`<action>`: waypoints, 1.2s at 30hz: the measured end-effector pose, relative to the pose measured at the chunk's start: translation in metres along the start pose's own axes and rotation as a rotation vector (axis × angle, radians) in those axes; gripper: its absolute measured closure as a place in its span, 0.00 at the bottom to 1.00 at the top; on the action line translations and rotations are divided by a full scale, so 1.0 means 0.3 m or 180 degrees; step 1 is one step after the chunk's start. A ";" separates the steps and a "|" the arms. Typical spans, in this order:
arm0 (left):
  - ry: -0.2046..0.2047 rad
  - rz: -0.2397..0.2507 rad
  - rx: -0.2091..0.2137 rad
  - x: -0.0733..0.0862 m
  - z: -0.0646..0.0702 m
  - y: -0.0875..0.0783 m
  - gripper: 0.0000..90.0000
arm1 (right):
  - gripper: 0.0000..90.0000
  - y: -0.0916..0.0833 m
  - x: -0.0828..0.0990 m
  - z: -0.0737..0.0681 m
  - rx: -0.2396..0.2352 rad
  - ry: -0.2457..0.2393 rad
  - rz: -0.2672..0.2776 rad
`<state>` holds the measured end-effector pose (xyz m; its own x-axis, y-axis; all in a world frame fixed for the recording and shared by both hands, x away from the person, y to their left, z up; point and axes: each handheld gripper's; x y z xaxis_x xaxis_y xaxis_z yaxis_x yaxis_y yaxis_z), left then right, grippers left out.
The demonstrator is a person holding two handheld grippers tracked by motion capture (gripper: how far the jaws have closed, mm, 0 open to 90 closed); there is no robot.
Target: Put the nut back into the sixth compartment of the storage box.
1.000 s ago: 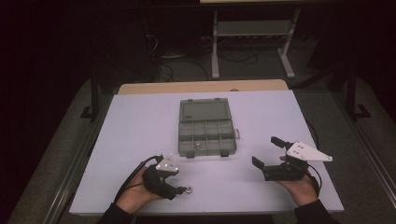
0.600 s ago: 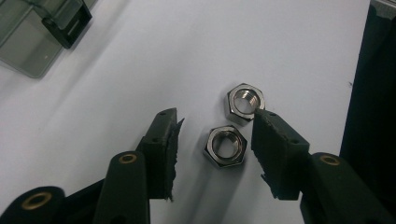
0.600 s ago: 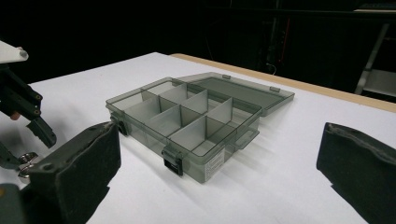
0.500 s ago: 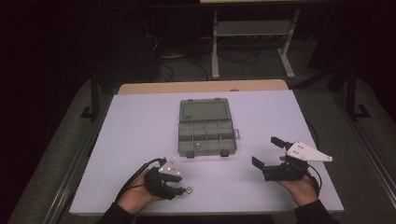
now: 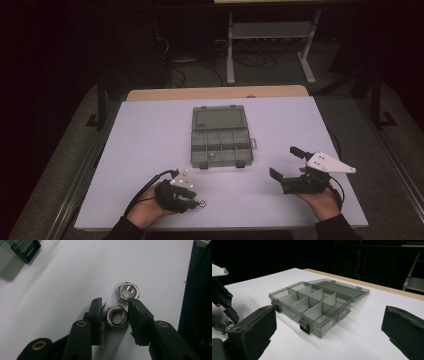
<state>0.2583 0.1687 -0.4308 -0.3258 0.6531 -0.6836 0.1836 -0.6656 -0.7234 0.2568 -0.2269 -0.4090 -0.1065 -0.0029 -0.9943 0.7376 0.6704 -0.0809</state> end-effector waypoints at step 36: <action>-0.0280 0.0161 -0.0033 -0.024 -0.041 -0.034 0.78 | 0.00 0.001 0.000 -0.001 -0.0010 -0.0004 -0.0006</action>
<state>0.2701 0.1752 -0.4196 -0.3960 0.5843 -0.7084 0.2112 -0.6928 -0.6895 0.2567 -0.2264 -0.4091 -0.1070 -0.0051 -0.9943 0.7354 0.6726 -0.0825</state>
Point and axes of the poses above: each handheld gripper's, and its own axes: y roughly forward along the jaws, x roughly out of its underside, z roughly to its right, and after that the axes turned 9 degrees about z, right-handed
